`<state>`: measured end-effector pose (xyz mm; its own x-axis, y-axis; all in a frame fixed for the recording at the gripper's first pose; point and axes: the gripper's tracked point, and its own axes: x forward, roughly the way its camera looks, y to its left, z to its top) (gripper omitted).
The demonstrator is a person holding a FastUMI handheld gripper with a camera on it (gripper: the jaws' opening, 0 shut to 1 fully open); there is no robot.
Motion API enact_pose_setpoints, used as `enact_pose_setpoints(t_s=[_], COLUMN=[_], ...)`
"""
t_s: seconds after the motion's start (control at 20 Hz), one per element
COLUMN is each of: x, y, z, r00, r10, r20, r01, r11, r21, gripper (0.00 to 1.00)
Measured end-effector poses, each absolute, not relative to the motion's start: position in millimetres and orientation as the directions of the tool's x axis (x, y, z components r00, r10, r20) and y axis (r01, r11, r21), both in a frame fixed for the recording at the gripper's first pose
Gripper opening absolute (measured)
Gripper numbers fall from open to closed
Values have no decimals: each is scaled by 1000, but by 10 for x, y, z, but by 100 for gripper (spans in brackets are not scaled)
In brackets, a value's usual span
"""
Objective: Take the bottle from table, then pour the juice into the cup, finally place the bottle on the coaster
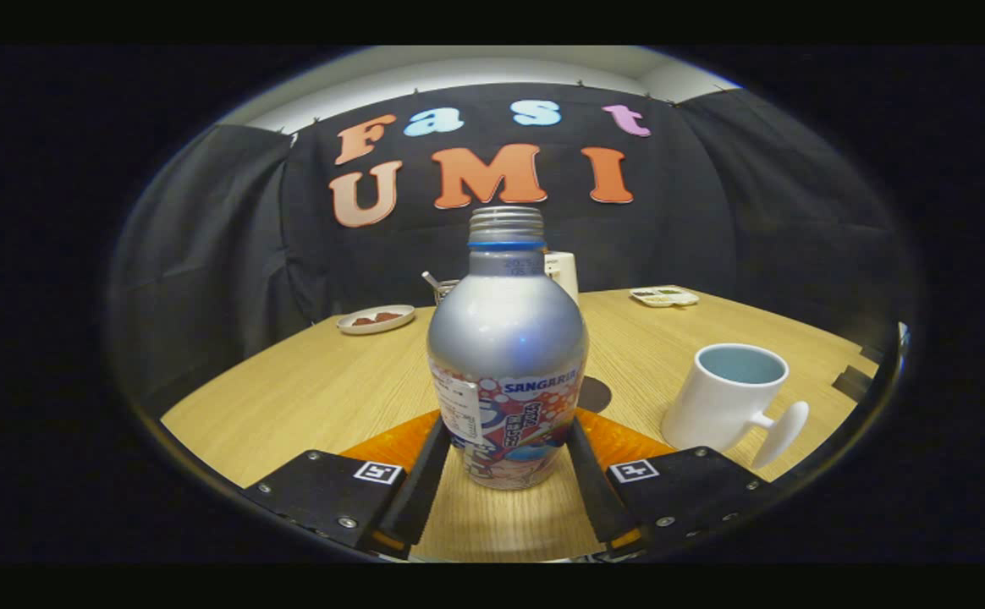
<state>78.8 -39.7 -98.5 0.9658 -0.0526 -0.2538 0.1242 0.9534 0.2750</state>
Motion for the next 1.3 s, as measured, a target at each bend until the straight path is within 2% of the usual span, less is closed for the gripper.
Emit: enact_pose_setpoints(t_s=[0.4,0.65,1.3], x=[761,791,901], y=[-386,-283,-329], z=[-751,-589,-531], r00=[979,987,990], r10=[22,84,48], r20=[-201,-135,-130], r01=[102,56,112], r11=[805,610,279], r21=[584,790,954], gripper=[74,74,74])
